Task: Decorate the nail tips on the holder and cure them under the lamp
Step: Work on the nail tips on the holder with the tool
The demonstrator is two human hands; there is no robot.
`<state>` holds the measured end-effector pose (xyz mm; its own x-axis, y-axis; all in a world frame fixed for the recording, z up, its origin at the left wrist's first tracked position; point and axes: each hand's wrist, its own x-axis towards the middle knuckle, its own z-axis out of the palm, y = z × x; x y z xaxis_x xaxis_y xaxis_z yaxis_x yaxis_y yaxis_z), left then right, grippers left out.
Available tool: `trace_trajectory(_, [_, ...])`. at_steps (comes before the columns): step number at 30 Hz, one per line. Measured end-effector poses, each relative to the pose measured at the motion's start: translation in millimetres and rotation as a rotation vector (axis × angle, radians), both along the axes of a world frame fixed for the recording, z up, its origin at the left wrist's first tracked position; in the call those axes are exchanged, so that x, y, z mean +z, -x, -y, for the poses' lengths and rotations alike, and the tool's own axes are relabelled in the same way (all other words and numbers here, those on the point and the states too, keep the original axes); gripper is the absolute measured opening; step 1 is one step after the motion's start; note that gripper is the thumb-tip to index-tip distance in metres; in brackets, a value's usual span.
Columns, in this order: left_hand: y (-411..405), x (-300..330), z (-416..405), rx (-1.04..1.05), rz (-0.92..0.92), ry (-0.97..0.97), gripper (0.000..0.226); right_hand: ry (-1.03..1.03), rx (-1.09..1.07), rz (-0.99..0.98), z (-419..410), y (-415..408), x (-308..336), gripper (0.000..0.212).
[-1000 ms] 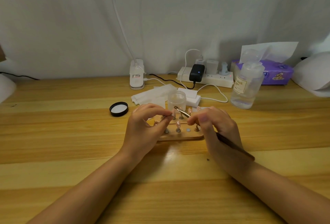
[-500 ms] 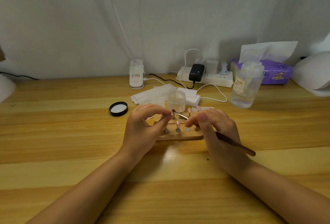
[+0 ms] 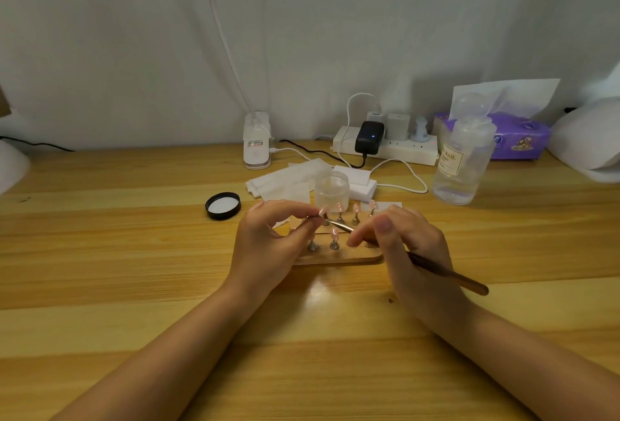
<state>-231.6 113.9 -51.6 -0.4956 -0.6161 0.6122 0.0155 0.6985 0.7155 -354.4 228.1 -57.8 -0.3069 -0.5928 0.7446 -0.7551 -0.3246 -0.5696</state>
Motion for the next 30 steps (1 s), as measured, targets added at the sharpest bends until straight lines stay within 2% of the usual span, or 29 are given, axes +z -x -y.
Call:
trace_trajectory(3, [0.3,0.1,-0.4,0.009,0.003,-0.002,0.026,0.051,0.015,-0.013,0.2,0.3,-1.8,0.058])
trace_trajectory(8, [0.7,0.7,-1.6,0.016,0.005,-0.036,0.027,0.021,-0.018,0.085,1.0,2.6,-0.2,0.040])
trace_trajectory(15, [2.0,-0.4,-1.0,0.009,0.004,-0.025,0.023,0.039,0.015,-0.096,3.7,0.7,-6.0,0.058])
trace_trajectory(20, [1.1,1.7,-2.5,-0.023,-0.018,-0.033,0.013,0.050,-0.015,0.044,2.7,3.7,-2.4,0.038])
trace_trajectory(22, [1.5,1.5,-2.4,-0.018,-0.017,-0.036,0.013,0.024,-0.020,0.053,2.9,4.3,-2.8,0.042])
trace_trajectory(27, [1.8,-1.9,0.5,0.013,0.004,-0.024,0.028,0.029,0.015,-0.088,3.8,0.2,-4.9,0.056])
trace_trajectory(30, [2.3,-1.6,0.2,0.006,-0.009,-0.026,0.026,0.063,0.001,-0.065,2.8,1.3,-4.4,0.050])
